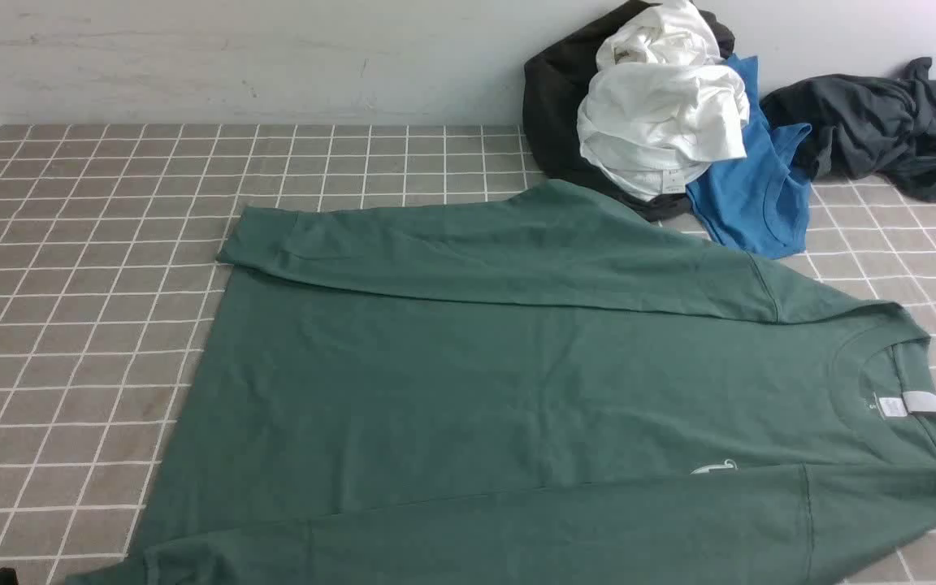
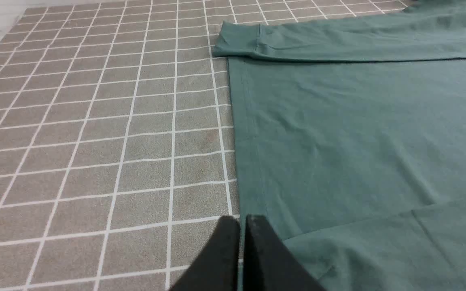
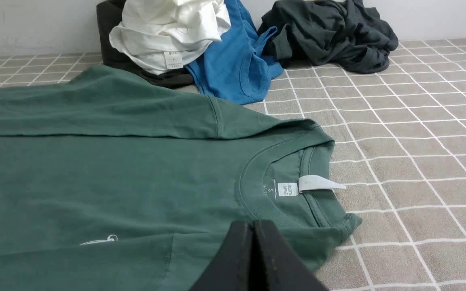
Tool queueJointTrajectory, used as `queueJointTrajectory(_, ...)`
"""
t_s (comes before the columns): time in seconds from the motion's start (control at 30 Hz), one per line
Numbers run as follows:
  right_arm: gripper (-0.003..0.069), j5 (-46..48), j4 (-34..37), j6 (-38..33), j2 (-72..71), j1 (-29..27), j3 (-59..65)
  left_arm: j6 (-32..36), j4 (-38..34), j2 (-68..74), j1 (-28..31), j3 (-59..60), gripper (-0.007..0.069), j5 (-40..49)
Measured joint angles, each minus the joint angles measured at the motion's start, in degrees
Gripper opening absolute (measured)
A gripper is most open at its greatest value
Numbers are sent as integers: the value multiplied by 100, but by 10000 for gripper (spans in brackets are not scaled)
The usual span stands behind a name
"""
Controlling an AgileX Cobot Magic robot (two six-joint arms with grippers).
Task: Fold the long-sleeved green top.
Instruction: Use the left arm to clamp the cuff closest to it
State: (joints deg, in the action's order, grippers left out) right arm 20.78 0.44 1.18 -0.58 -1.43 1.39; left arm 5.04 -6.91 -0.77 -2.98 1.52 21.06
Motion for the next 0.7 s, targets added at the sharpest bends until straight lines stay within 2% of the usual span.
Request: queueJointTrajectory(0.7,-13,0,0,0,0,0,0,39,43,0,0,0,5,0)
